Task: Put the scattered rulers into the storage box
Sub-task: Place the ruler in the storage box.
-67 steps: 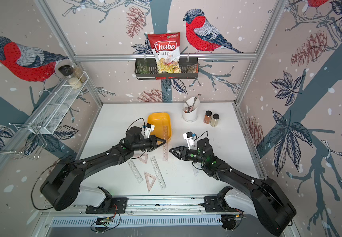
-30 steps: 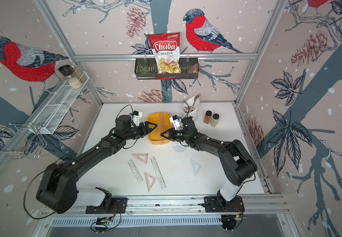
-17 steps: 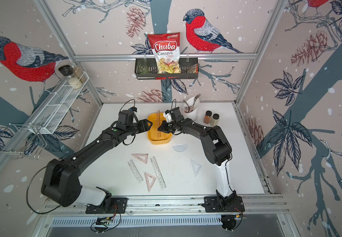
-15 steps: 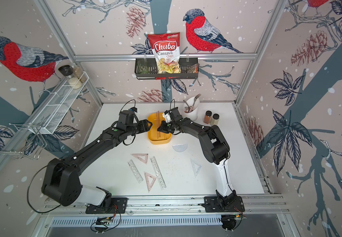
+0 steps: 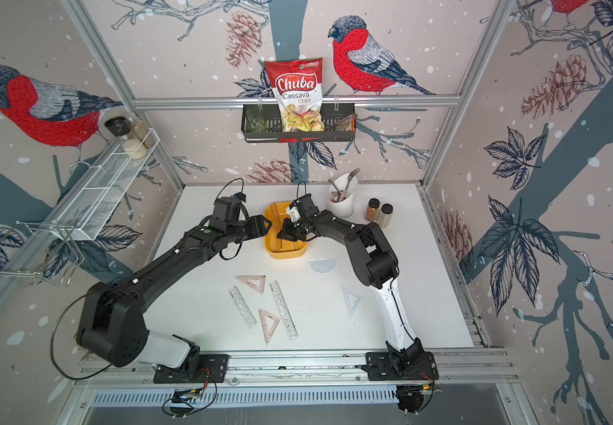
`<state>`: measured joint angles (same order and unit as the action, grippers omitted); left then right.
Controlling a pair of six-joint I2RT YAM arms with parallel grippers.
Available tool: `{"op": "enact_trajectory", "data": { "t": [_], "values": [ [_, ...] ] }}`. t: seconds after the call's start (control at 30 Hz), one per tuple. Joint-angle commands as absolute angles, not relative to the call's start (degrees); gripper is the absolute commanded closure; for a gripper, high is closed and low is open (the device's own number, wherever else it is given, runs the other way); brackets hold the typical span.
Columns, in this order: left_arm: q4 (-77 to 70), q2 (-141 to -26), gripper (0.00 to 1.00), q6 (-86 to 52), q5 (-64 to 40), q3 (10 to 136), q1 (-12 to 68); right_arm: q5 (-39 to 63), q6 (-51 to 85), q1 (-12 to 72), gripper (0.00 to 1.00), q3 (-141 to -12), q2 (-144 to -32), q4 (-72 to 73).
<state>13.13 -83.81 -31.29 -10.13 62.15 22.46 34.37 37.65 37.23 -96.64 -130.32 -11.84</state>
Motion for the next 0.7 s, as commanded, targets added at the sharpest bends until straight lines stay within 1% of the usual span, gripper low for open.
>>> {"op": "enact_trajectory", "data": {
  "t": [0.0,0.23,0.47,0.67],
  "values": [
    [12.95,-83.69,0.33,-30.81,-10.93,61.88,21.98,33.43,38.27,37.87,0.92,-95.91,-128.24,-13.58],
    [12.72,-83.23,0.32,-31.19,-11.21,61.13,21.93,30.97,38.16,38.58,0.92,-94.32,-125.94,-14.93],
    [12.46,-83.23,0.32,-31.25,-11.6,60.76,21.89,30.56,38.25,38.76,0.91,-94.09,-126.8,-15.23],
    [12.24,-83.41,0.32,-31.37,-11.78,60.56,21.89,30.28,37.54,38.84,0.87,-96.71,-129.3,-17.19]
  ]
}}
